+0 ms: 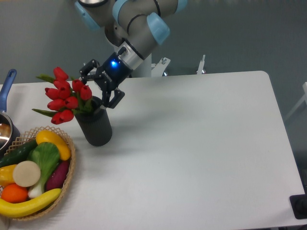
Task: Pick up the flowers from the vase
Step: 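Close the gripper around the tulip stems above the vase rim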
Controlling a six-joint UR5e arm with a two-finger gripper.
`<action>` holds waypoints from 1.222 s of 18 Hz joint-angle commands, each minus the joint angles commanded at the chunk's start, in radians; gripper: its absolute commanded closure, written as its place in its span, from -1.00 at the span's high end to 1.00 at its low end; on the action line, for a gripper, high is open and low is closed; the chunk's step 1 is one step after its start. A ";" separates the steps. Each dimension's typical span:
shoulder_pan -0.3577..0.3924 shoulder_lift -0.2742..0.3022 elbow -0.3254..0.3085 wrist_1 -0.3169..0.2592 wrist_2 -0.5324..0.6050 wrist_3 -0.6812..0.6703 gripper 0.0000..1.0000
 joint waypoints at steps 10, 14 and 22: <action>0.003 0.001 0.025 0.002 0.057 0.000 -1.00; 0.005 0.043 0.032 -0.006 0.052 -0.018 -1.00; 0.008 0.086 0.092 -0.008 0.041 -0.127 -1.00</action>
